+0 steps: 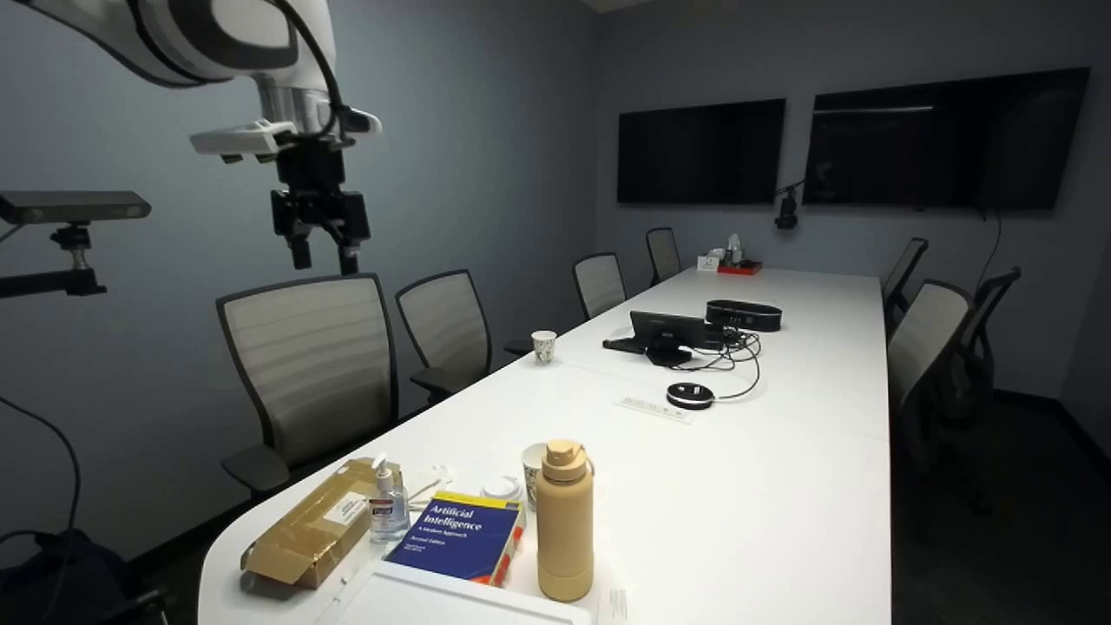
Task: Use the white napkin to wipe the top of the beige bottle.
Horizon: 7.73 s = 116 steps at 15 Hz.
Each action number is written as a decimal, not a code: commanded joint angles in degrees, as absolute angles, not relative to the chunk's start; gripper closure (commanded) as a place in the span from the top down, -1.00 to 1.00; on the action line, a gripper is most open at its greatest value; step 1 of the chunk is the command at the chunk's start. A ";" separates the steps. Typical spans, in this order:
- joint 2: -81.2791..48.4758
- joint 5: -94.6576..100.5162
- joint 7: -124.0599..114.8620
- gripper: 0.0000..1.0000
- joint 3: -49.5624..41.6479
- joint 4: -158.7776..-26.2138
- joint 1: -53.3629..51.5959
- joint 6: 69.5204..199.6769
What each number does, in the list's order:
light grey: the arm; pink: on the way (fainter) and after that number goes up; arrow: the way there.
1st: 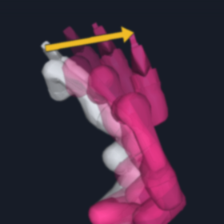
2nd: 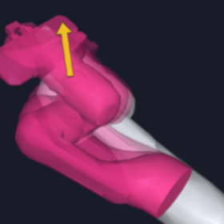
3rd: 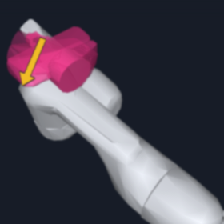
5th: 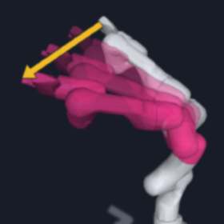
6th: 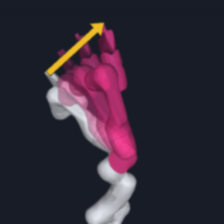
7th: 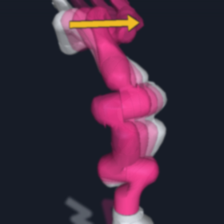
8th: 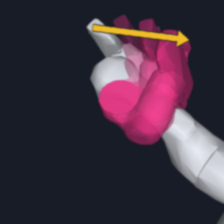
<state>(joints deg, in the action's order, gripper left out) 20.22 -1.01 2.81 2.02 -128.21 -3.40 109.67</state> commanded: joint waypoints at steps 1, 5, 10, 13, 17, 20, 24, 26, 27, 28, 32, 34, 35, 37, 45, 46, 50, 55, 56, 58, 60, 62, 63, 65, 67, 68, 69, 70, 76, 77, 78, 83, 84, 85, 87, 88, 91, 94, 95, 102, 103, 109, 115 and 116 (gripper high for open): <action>7.33 -3.37 8.41 1.00 0.83 -124.38 -3.96 116.50; -6.97 -5.71 14.30 1.00 1.88 -119.42 -3.88 123.30; -22.95 -5.77 17.19 1.00 4.85 -109.79 -3.11 127.80; -31.03 -4.97 17.52 1.00 6.19 -102.97 -2.86 128.95; -39.73 -4.80 17.15 1.00 7.37 -95.39 -2.99 129.27; -44.70 -7.06 18.64 1.00 9.55 -90.83 -1.28 125.30; -44.45 -7.78 18.91 1.00 10.33 -91.71 -0.80 124.21; -44.10 -8.30 19.49 1.00 10.99 -90.71 -0.03 122.63; -44.05 -8.36 19.78 1.00 11.09 -90.47 0.17 122.34; -44.06 -8.37 19.89 1.00 11.10 -90.41 0.22 122.30; -49.30 -6.16 17.36 1.00 9.25 -85.30 -1.73 121.25; -52.56 -4.83 16.02 1.00 8.50 -81.84 -2.64 120.49; -54.16 -4.30 15.67 1.00 8.23 -80.18 -3.05 120.07; -57.85 -3.05 14.87 1.00 7.78 -76.26 -3.97 119.07; -69.84 0.06 13.52 1.00 6.65 -63.14 -6.86 116.80; -71.23 0.36 13.54 1.00 6.63 -61.92 -7.10 116.95; -75.27 0.82 13.10 1.00 6.44 -57.81 -7.82 116.96; -77.21 0.83 12.65 1.00 6.09 -53.70 -8.31 115.81; -77.20 0.67 12.65 1.00 6.09 -53.49 -8.19 115.91; -76.70 0.03 12.68 1.00 5.97 -53.98 -7.84 116.65; -76.42 -0.24 12.78 1.00 6.01 -54.27 -7.40 116.90; -76.29 -0.42 12.74 1.00 5.93 -54.54 -7.12 117.09; -76.21 -0.41 12.66 1.00 5.77 -54.79 -7.01 117.18; -76.21 -0.62 12.98 1.00 5.95 -54.94 -6.60 117.19; -76.09 -1.05 13.54 1.00 6.35 -55.23 -5.88 117.30; -76.03 -1.41 14.06 1.00 6.69 -55.34 -5.46 117.36; -75.97 -1.90 14.51 1.00 7.07 -55.42 -4.91 117.41; -75.88 -2.34 14.84 1.00 7.38 -55.54 -4.42 117.45; -75.47 -3.09 15.41 1.00 8.39 -55.73 -2.49 116.76; -75.52 -3.06 15.35 1.00 8.52 -55.67 -2.37 116.60; -75.65 -2.93 15.15 1.00 8.59 -55.59 -2.29 116.47; -76.68 -2.23 13.61 1.00 7.83 -55.16 -3.18 116.29; -76.85 -2.15 13.26 1.00 7.65 -55.16 -3.32 116.29; -76.96 -2.16 13.14 1.00 7.63 -55.16 -3.38 116.40; -77.18 -2.06 12.94 1.00 7.49 -55.18 -3.46 116.42; -77.28 -2.03 12.89 1.00 7.44 -55.15 -3.49 116.36; -77.53 -1.88 12.73 0.47 7.26 -54.97 -3.65 116.18; -77.63 -1.84 12.65 -0.03 7.20 -54.82 -3.77 116.16; -77.61 -1.75 12.62 -0.16 7.12 -54.75 -3.81 116.14; -77.54 -1.57 12.47 -1.00 6.90 -54.75 -3.99 116.12; -77.51 -1.55 12.46 -1.00 6.89 -54.75 -4.07 116.13; -75.12 -2.14 11.80 -0.99 7.44 -56.38 -4.40 116.18; -67.20 -2.09 11.32 -0.99 8.55 -60.63 -4.29 116.05; -65.73 -2.02 10.96 -0.99 8.34 -61.08 -4.41 115.74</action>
<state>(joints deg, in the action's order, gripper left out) -72.55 -2.03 12.92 8.51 -55.65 -4.22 117.39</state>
